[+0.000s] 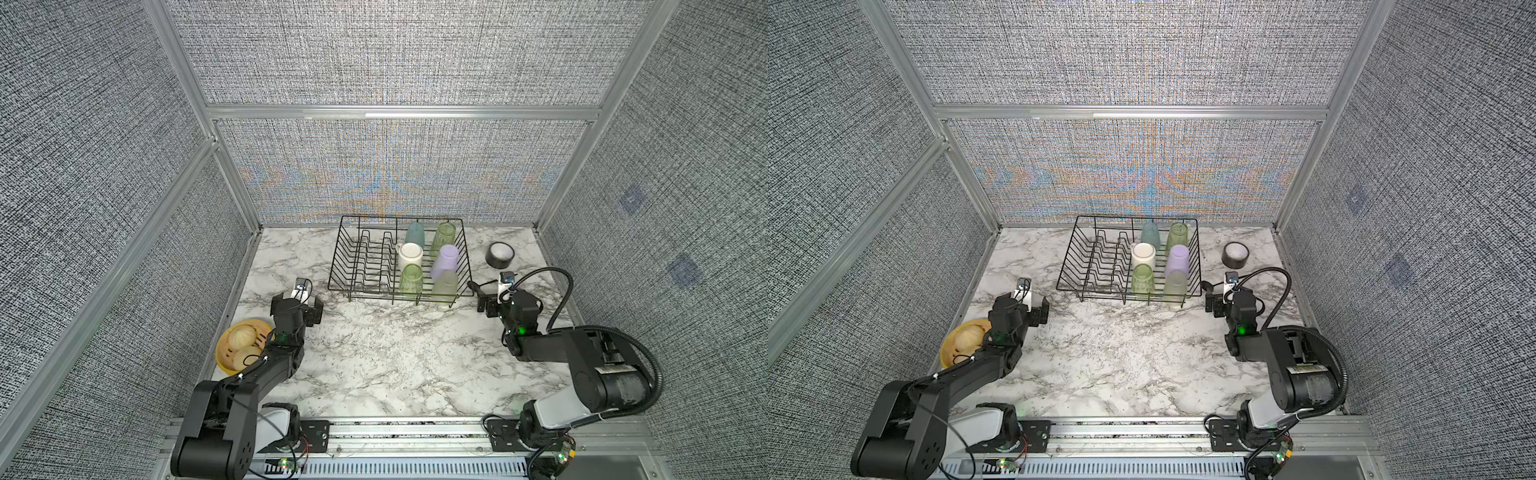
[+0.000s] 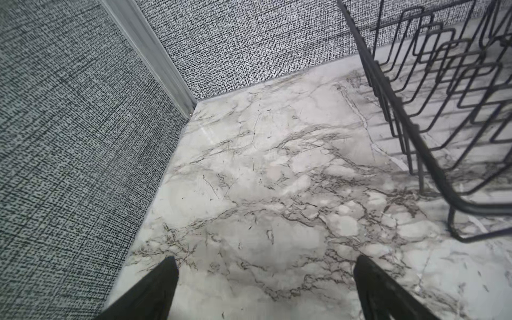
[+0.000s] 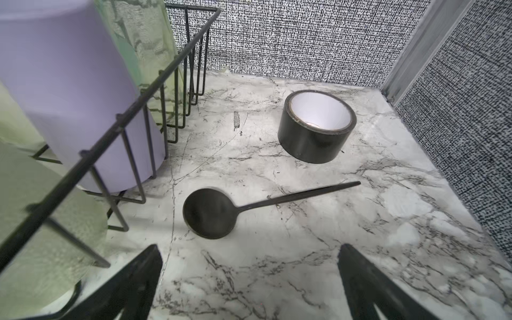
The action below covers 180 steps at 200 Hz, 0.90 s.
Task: Load cups into a dish rack
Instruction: Reset both arms
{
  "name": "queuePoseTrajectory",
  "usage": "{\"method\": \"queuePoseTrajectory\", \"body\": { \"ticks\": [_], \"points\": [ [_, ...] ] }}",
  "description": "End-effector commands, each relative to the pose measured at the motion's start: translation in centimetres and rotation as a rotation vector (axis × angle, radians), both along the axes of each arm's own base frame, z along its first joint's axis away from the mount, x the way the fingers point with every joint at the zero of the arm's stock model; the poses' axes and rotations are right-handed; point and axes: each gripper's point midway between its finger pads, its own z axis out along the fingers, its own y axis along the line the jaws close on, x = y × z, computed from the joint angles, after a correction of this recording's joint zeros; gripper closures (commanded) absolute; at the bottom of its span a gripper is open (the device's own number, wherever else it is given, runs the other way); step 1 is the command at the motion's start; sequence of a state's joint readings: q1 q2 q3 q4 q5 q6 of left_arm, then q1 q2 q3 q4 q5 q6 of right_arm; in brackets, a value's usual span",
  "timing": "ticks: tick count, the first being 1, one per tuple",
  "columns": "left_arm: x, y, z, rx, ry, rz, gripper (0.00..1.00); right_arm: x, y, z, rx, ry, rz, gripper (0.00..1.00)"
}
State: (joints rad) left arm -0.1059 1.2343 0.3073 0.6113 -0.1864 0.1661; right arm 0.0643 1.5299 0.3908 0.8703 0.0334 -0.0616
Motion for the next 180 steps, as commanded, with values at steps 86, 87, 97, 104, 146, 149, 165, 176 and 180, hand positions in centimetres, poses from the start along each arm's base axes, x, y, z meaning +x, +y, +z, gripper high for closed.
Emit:
{"method": "queuePoseTrajectory", "body": {
  "ticks": [86, 87, 97, 104, 146, 149, 165, 176, 180],
  "points": [
    [3.5, 1.8, -1.4, -0.214, -0.03, 0.075, 0.01, -0.1, 0.2, -0.5, 0.001, 0.027, 0.005, 0.01],
    [3.5, 1.7, -1.4, -0.214, -0.028, 0.074, 0.01, -0.1, 0.2, -0.5, 0.001, 0.027, 0.005, 0.01],
    [3.7, 1.8, -1.2, -0.219, -0.064, 0.07, 0.01, -0.1, 0.2, -0.5, 0.001, 0.028, 0.005, 0.01],
    [3.6, 1.9, -1.1, -0.218, -0.076, 0.074, 0.01, -0.1, 0.2, -0.5, 0.001, 0.027, 0.005, 0.01],
    [3.6, 1.7, -1.2, -0.216, -0.045, 0.07, 0.01, -0.1, 0.1, -0.5, 0.0, 0.026, 0.005, 0.01],
    [3.6, 1.8, -1.2, -0.217, -0.047, 0.07, 0.01, -0.1, 0.1, -0.6, -0.001, 0.029, 0.005, 0.01],
    [3.6, 1.7, -1.2, -0.215, -0.047, 0.069, 0.01, -0.1, 0.2, -0.4, 0.0, 0.024, 0.005, 0.01],
    [3.6, 1.7, -1.2, -0.215, -0.05, 0.068, 0.01, -0.1, 0.1, -0.5, 0.001, 0.025, 0.004, 0.01],
    [3.6, 1.8, -1.2, -0.215, -0.052, 0.069, 0.01, -0.1, 0.1, -0.5, 0.0, 0.026, 0.004, 0.01]
  ]
}}
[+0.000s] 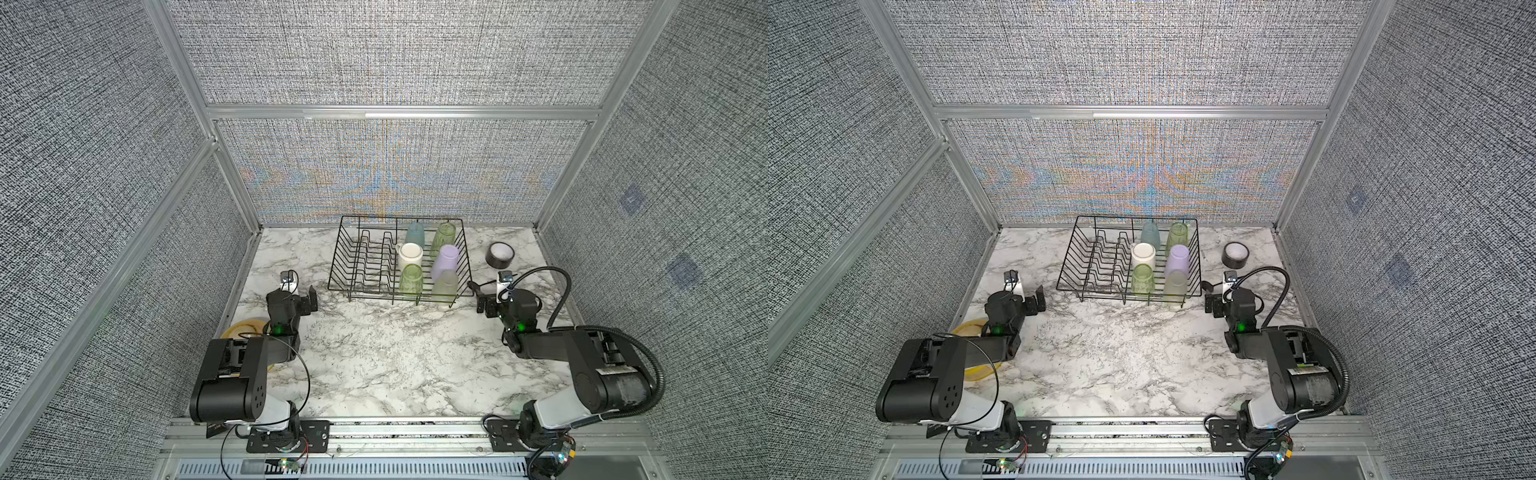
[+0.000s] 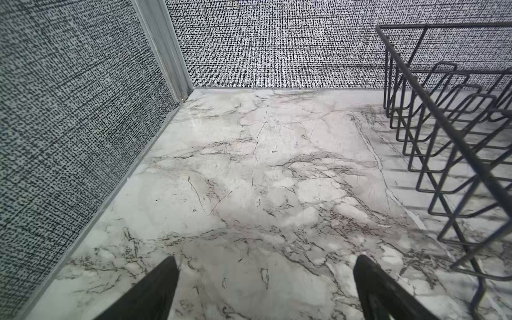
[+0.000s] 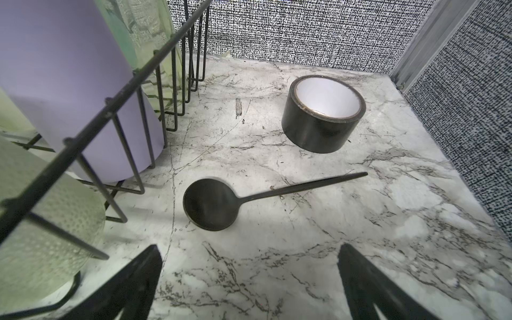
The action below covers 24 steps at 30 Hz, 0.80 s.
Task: Load cups into a dish rack
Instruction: Reset both arms
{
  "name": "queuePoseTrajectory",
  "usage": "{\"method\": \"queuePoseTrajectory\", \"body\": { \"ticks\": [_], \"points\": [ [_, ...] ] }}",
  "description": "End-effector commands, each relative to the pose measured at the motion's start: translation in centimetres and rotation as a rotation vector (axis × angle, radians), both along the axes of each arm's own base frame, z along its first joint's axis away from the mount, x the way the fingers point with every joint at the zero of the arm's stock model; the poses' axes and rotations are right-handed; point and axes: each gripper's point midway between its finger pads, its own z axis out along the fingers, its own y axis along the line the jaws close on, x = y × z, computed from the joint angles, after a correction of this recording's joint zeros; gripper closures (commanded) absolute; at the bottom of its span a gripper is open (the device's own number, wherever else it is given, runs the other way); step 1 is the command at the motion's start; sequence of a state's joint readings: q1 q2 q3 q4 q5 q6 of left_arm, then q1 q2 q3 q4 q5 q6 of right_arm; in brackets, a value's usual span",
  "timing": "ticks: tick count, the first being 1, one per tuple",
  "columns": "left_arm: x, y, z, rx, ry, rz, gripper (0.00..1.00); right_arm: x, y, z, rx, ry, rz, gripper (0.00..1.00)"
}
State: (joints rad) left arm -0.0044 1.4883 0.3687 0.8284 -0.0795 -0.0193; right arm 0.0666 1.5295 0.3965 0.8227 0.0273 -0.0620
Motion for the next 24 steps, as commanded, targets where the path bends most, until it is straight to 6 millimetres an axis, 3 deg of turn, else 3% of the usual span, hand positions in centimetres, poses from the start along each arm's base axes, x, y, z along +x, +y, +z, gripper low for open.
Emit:
{"method": "queuePoseTrajectory", "body": {
  "ticks": [1, 24],
  "points": [
    [0.15, -0.02, 0.42, -0.002, -0.014, 0.0, 0.01, 0.17, -0.07, 0.34, 0.001, -0.016, -0.004, 0.01],
    [0.18, 0.0, 0.46, -0.002, -0.014, 0.001, 0.01, 0.1, 0.02, 0.39, -0.001, -0.02, 0.001, 0.01]
  ]
}}
